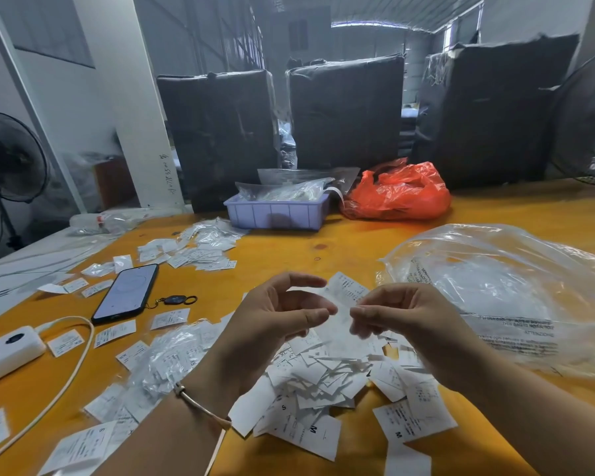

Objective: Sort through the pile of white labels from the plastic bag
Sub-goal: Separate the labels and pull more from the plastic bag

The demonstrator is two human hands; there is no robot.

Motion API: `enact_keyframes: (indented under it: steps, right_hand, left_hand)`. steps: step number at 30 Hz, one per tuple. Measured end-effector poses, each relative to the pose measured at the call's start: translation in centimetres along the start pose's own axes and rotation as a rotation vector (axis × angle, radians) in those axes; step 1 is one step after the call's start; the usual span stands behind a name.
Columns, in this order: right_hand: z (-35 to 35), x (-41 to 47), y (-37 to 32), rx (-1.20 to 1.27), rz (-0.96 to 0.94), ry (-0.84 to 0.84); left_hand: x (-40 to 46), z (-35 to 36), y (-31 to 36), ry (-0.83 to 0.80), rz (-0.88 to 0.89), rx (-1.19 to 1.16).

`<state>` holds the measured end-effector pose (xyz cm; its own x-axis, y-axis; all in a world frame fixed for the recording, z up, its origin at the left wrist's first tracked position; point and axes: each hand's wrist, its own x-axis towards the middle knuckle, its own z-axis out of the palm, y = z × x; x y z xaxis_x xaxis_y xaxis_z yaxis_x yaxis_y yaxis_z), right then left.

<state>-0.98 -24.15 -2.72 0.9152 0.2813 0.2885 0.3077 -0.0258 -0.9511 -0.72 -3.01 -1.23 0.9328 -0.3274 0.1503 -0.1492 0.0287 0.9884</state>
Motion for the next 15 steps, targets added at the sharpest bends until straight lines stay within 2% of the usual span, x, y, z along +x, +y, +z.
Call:
enact_keyframes:
  steps: [7,11,15]
  right_hand:
    - [0.37,-0.1,-0.29,-0.051,-0.024,0.076]
    - [0.44,-0.14,-0.51,-0.113,0.1,-0.052]
    - [0.66,-0.22,-0.5,-0.087,0.058,-0.043]
  left_hand:
    - [-0.2,0.29,-0.42,-0.106,-0.07,0.209]
    - [-0.09,0.16,-0.29,-0.043,-0.047,0.081]
    - [-0.21,0.06,-0.12,-0.09,-0.087,0.103]
